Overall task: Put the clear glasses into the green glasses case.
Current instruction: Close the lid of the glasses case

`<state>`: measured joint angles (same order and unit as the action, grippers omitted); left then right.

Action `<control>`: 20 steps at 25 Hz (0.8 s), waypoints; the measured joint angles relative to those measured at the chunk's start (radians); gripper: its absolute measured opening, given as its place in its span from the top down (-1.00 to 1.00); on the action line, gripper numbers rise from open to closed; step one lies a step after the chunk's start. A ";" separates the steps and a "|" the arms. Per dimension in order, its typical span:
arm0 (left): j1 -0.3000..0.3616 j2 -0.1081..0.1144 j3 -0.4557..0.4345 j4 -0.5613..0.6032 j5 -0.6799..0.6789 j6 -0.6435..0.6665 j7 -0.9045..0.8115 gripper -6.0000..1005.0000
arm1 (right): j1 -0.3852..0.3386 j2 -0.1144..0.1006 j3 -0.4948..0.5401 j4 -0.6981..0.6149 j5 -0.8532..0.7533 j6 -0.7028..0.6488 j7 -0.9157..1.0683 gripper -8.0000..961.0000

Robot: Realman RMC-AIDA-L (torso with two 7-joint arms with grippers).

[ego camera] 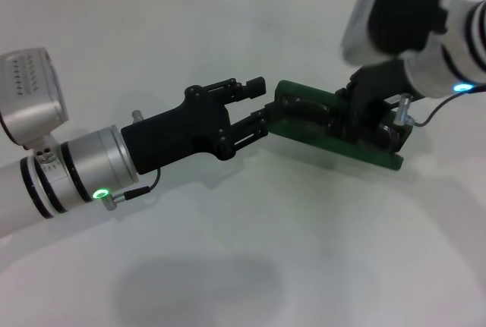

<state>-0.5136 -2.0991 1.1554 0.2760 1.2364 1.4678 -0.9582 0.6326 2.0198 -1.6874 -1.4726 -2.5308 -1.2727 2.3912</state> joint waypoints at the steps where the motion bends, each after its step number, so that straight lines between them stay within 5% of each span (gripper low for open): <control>1: 0.000 0.000 0.001 -0.003 -0.005 0.000 0.000 0.02 | -0.002 0.001 -0.035 -0.008 -0.033 0.016 -0.001 0.61; 7: -0.006 -0.003 0.007 -0.012 -0.024 0.000 -0.005 0.02 | -0.018 0.004 -0.181 -0.018 -0.139 0.093 -0.002 0.61; 20: -0.099 -0.003 0.056 -0.106 -0.014 -0.007 -0.037 0.02 | -0.023 0.004 -0.242 -0.064 -0.141 0.157 -0.001 0.61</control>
<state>-0.6130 -2.1025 1.2117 0.1697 1.2227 1.4613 -0.9949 0.6093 2.0236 -1.9290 -1.5362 -2.6719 -1.1160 2.3898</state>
